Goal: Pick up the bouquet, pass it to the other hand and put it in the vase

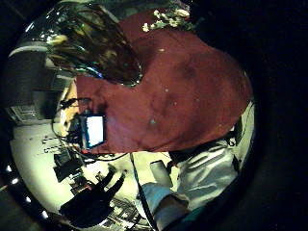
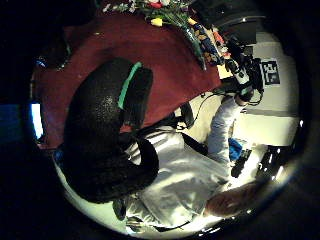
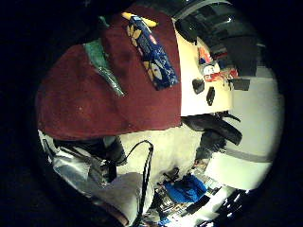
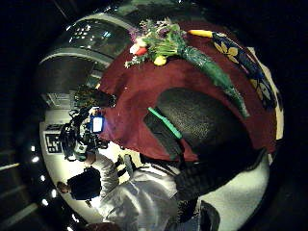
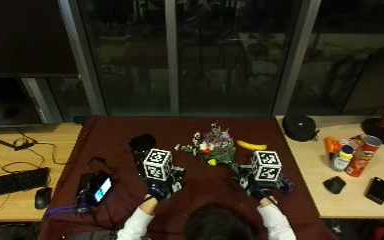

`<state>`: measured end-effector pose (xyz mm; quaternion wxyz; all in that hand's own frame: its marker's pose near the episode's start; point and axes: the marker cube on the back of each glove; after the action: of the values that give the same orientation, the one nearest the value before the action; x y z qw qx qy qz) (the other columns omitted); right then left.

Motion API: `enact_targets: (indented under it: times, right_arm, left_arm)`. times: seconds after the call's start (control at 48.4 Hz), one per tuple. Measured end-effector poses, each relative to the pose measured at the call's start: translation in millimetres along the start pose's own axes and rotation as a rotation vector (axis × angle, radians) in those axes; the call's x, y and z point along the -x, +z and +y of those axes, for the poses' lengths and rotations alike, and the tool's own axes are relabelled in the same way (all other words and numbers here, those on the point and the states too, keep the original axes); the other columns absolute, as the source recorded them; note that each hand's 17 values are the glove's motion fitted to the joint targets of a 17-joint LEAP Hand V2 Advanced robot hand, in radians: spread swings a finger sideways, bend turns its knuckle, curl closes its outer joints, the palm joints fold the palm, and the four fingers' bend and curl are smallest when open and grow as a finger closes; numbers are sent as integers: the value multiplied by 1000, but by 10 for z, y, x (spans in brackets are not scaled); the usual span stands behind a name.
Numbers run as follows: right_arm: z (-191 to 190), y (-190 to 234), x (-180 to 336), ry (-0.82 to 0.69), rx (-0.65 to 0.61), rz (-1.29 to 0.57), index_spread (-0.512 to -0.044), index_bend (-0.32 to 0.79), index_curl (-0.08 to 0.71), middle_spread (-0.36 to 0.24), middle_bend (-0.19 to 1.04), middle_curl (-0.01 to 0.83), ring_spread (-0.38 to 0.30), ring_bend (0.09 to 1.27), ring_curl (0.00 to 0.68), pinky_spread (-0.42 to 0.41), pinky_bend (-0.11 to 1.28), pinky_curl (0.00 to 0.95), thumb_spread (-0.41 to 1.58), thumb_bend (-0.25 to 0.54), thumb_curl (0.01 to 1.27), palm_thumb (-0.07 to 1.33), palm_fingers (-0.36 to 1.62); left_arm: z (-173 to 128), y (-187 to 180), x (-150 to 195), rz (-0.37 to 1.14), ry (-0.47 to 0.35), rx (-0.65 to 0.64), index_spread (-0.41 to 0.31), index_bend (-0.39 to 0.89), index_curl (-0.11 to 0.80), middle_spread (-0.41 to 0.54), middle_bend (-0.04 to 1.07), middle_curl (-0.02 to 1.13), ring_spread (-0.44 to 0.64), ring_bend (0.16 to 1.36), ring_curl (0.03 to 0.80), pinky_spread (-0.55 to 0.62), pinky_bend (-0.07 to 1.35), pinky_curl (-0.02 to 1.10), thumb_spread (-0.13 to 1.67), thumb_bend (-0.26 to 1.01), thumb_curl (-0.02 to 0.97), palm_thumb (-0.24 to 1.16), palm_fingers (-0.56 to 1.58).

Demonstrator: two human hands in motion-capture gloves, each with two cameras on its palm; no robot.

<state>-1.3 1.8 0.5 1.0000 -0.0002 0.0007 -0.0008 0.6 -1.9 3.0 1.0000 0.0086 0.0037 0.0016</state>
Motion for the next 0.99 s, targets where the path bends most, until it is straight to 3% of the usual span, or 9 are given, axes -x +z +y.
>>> enact_targets:
  times: [0.021, 0.083, 0.165, 0.454, 0.537, 0.62, 0.806, 0.992]
  right_arm:
    - [7, -2, 4, 0, -2, 1, -175, 71, 13, -4, 251, 68, -3, 445, 93, 80, 432, 97, 428, 169, 51, 268, 581]
    - [41, 8, 24, -1, -6, 10, -239, 80, 58, -5, 257, 115, -4, 493, 168, 109, 465, 166, 628, 176, 71, 296, 537]
    - [75, 70, 26, -7, 14, 29, -290, 87, 85, -6, 271, 162, -5, 520, 218, 132, 487, 214, 818, 167, 91, 309, 504]
    - [-54, 0, 16, -24, 26, -43, -348, 98, 124, -2, 287, 260, -6, 545, 279, 162, 503, 276, 1100, 105, 148, 334, 462]
    - [-129, -81, 6, -9, 50, -43, -344, 42, 109, -1, 277, 275, -12, 599, 297, 145, 574, 296, 1137, 93, 165, 349, 541]
    - [-267, -111, -59, 25, 74, -65, -311, -23, 71, -13, 286, 297, -52, 686, 327, 70, 688, 329, 1157, 75, 187, 361, 639]
    - [-641, 23, -248, 137, 129, -131, -242, -26, 26, -27, 329, 348, -97, 764, 380, -15, 794, 379, 1136, 35, 238, 403, 641]
    - [-949, 356, -424, 240, 179, -162, -213, 2, 6, -26, 344, 376, -106, 786, 396, -43, 827, 389, 1120, -6, 278, 437, 607]
  left_arm:
    - [-3, 9, -3, 2, 1, -3, -53, 278, 89, -12, 275, 80, 23, 408, 80, 50, 224, 50, 447, 119, 43, 190, 671]
    - [-13, 67, -26, 15, 8, -15, -71, 272, 139, -18, 270, 148, 26, 429, 149, 67, 211, 107, 657, 124, 67, 209, 650]
    - [-43, 181, -60, 22, 14, -24, -85, 258, 186, -27, 263, 201, 30, 431, 192, 78, 193, 148, 849, 117, 96, 219, 648]
    - [-184, 293, -32, 22, 45, -22, -102, 196, 289, -46, 225, 288, 18, 401, 243, 78, 168, 205, 1131, 64, 172, 236, 667]
    - [-219, 246, 4, 75, 44, -68, -103, 194, 311, -41, 199, 302, 23, 387, 252, 78, 173, 217, 1163, 50, 188, 244, 654]
    - [-209, 152, 2, 141, 47, -126, -105, 195, 332, -23, 159, 305, 43, 382, 263, 87, 180, 231, 1182, 32, 202, 248, 607]
    - [-201, 23, -47, 186, 56, -232, -96, 174, 354, 21, 143, 296, 83, 394, 280, 116, 202, 263, 1190, -9, 228, 251, 527]
    - [-184, -26, -78, 183, 71, -250, -76, 143, 350, 59, 151, 292, 127, 419, 296, 150, 237, 297, 1170, -22, 246, 225, 447]
